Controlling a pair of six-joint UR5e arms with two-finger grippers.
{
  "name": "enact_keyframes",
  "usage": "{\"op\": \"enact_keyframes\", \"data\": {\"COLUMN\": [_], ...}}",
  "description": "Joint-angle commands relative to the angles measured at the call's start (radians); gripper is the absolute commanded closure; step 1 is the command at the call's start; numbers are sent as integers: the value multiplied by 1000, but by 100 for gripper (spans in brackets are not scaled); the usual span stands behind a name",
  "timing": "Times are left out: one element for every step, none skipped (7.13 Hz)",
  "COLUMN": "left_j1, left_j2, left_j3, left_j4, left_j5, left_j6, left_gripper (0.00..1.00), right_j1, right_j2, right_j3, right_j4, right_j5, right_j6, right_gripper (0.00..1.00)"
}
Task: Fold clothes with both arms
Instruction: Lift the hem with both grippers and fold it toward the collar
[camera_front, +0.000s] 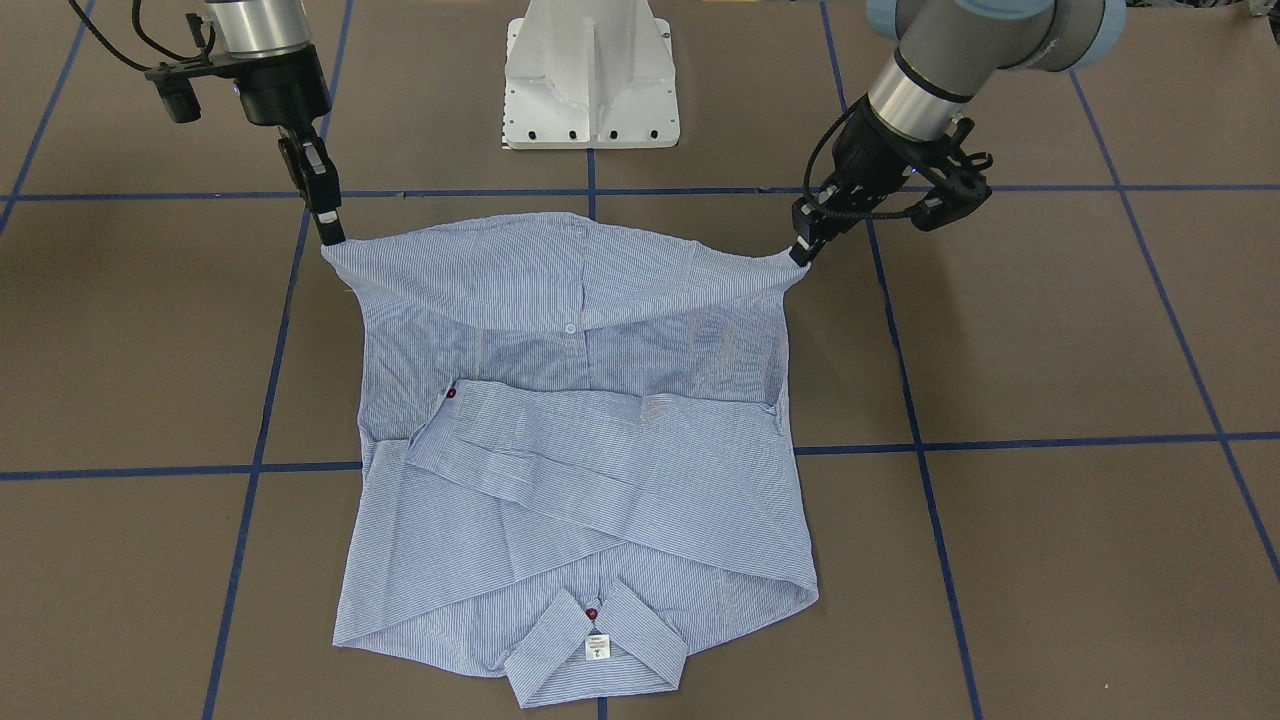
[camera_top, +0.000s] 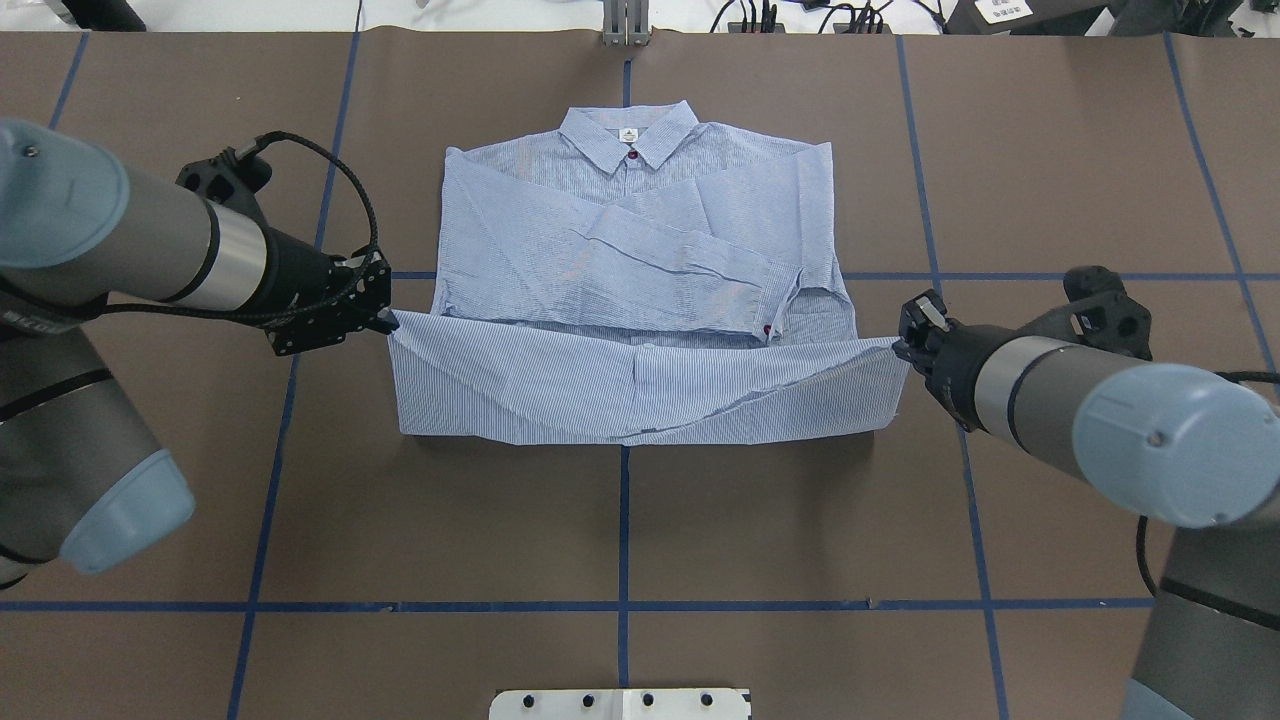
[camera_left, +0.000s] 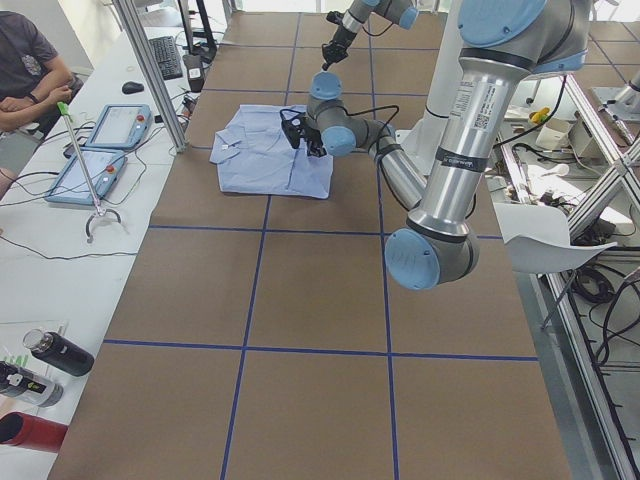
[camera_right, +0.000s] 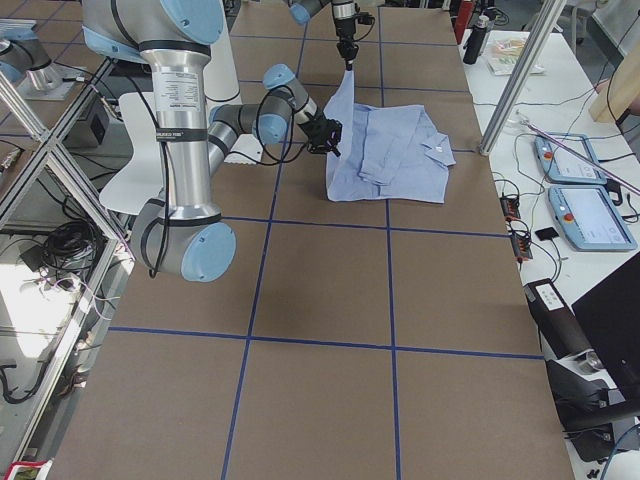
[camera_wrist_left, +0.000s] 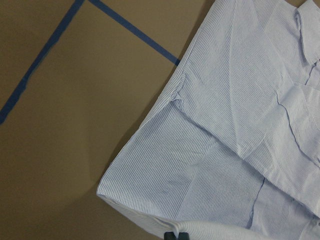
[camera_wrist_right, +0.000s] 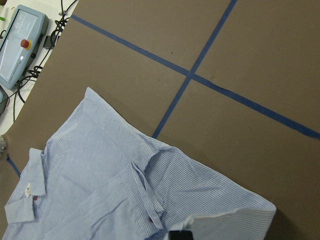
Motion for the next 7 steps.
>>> {"op": "enact_keyframes", "data": {"left_j1": [-31,-49,-55,-66,-66,-66,-69], "left_j2": [-89,-100,-112,-148,-208,-242,-264], "left_j3": [145,176,219,278,361,454,539], "left_j4": [-14,-26,-77,-114,-132,-205,-288], "left_j5": [50,57,61,87,127,136,168], "left_j6": [74,84,84,84,82,82,82], "left_gripper": [100,100,100,100,100,100,100], "right_j1": [96,135,184,227,277,301,322], "right_j2": [176,192,224,259,323,357,386], "right_j3": [-149,-215,-275,-349,-444,-534,-637], "right_j4": [-108,-96,-96,-95,-76,-8,78], "right_j5": [59,68,103,134,200,218,228], "right_j6": [-59,-72,-156,-174,-183,-185,-188], "right_gripper": [100,100,100,100,100,100,100]}}
